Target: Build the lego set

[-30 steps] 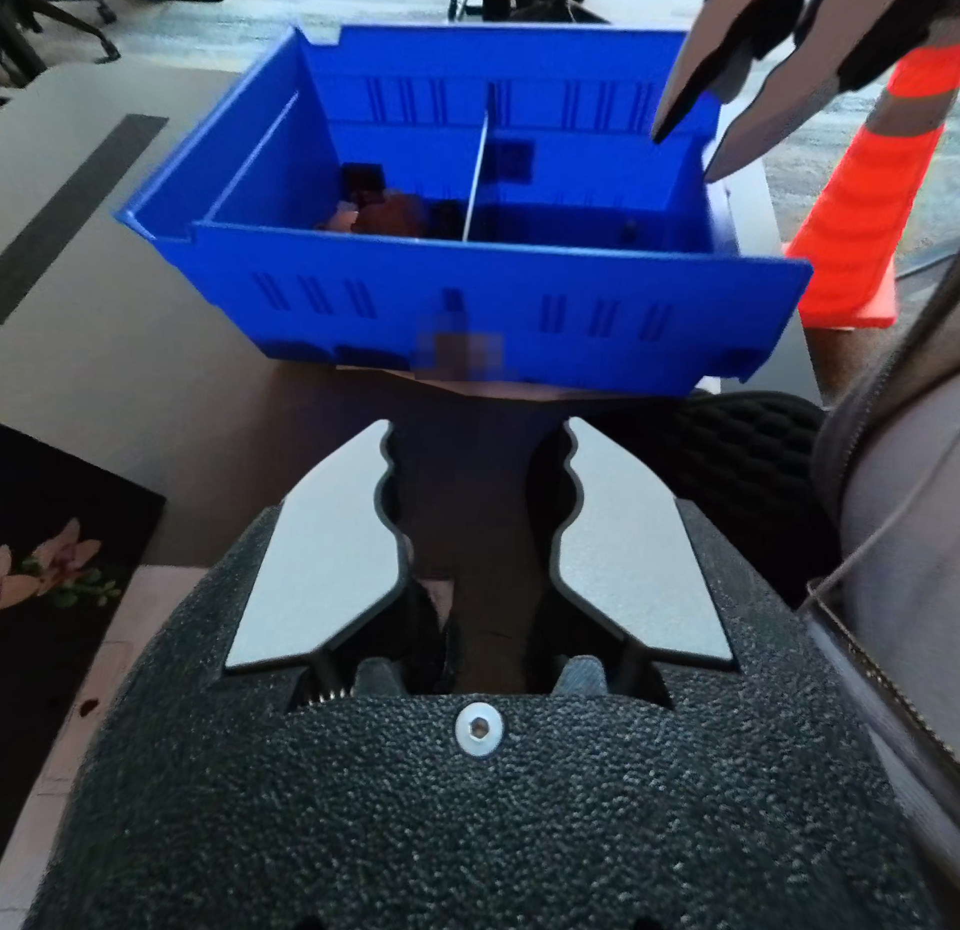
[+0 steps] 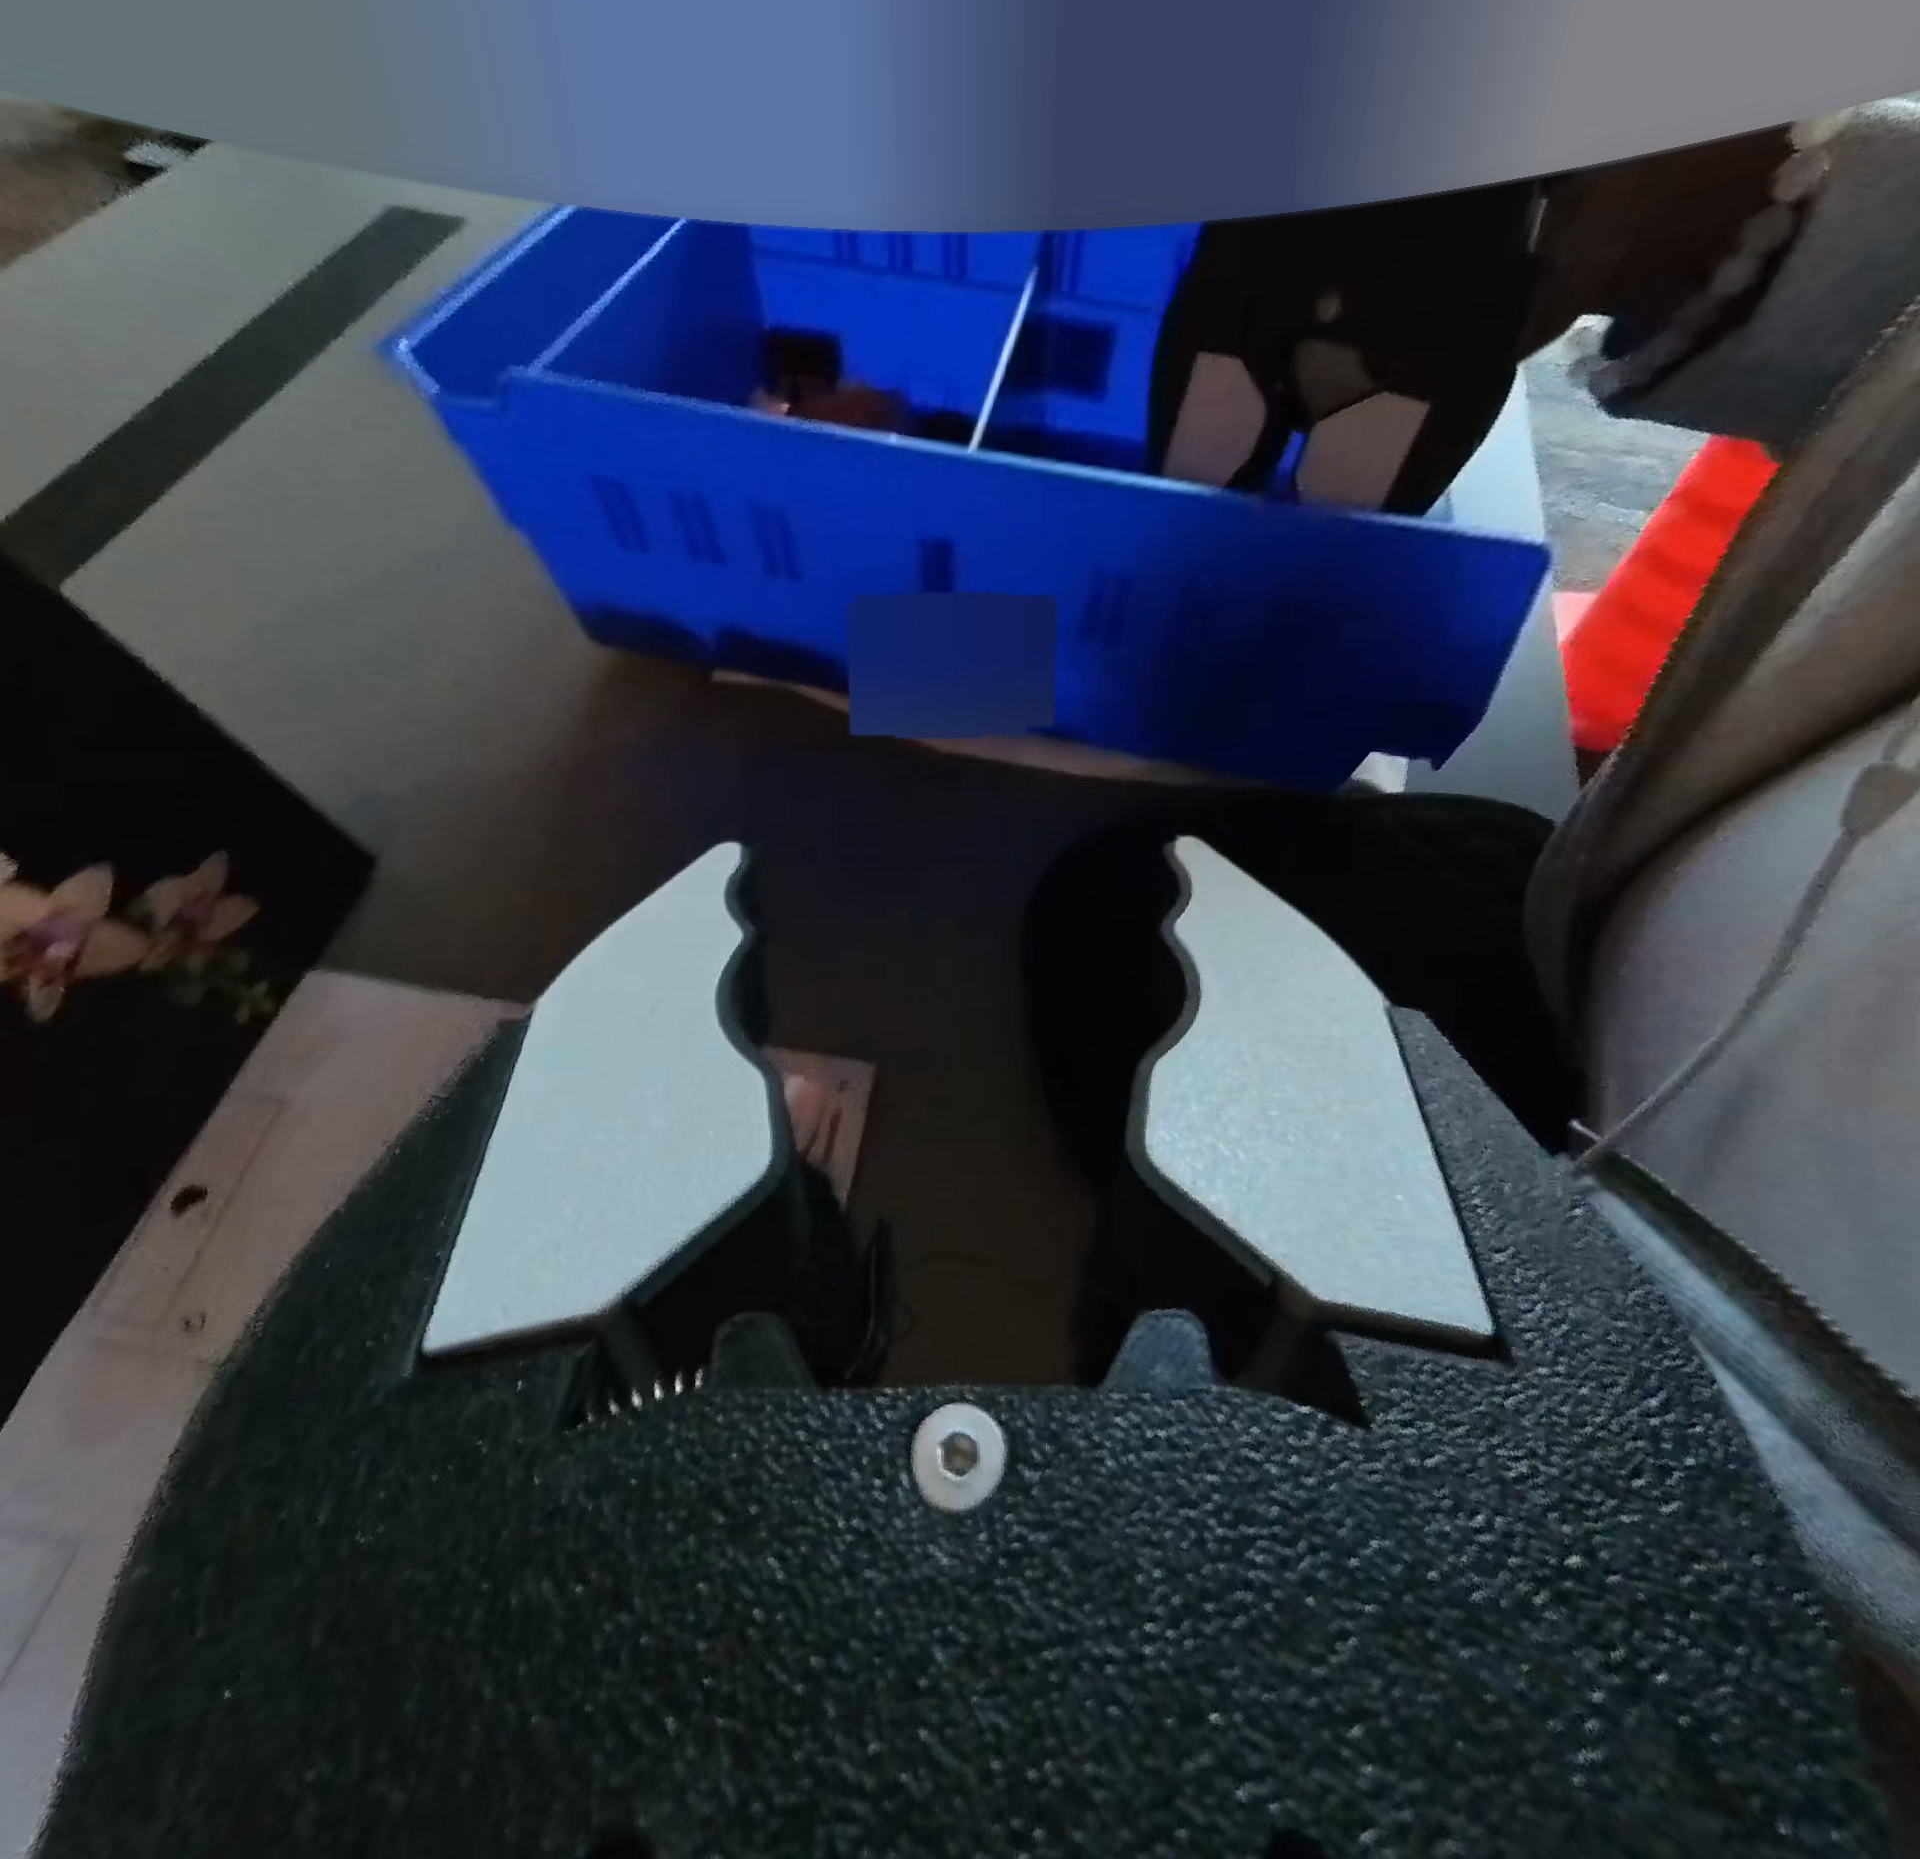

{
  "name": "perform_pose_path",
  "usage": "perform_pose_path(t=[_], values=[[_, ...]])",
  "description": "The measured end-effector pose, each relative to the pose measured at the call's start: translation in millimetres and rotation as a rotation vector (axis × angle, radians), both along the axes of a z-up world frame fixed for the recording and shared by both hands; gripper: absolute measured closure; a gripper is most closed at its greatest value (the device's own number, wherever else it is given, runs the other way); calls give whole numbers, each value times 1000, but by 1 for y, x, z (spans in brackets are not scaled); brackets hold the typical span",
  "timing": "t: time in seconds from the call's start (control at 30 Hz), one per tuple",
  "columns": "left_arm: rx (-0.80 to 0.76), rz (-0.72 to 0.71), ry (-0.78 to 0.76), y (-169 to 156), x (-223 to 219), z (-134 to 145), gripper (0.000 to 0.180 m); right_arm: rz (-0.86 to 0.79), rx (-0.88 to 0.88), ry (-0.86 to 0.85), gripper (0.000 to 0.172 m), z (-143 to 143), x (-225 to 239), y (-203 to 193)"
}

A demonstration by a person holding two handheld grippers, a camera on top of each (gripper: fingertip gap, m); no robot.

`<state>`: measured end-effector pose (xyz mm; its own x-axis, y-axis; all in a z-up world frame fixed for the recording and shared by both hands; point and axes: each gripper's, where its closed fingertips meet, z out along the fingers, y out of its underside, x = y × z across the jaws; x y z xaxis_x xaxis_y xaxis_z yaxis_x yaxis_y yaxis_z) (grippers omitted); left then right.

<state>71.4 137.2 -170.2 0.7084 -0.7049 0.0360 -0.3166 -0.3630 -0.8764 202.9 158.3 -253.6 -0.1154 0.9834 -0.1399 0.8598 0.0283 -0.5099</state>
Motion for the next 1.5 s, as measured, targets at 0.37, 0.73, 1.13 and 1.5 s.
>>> perform_pose_path(t=[0.37, 0.73, 1.13, 1.5], values=[[2, 2, -14, 1, -1, -2, 108, -86, 64, 40, 172, 0, -1, 14], [37, -34, -49, 5, 13, 9, 109, -662, -96, 812, 172, 120, 6, 60], [126, -77, -141, 6, 35, 37, 119, -741, -400, 1041, 172, 145, 14, 41], [236, 186, -56, -50, -80, 49, 130, -354, -470, 846, 172, 177, -131, -41]])
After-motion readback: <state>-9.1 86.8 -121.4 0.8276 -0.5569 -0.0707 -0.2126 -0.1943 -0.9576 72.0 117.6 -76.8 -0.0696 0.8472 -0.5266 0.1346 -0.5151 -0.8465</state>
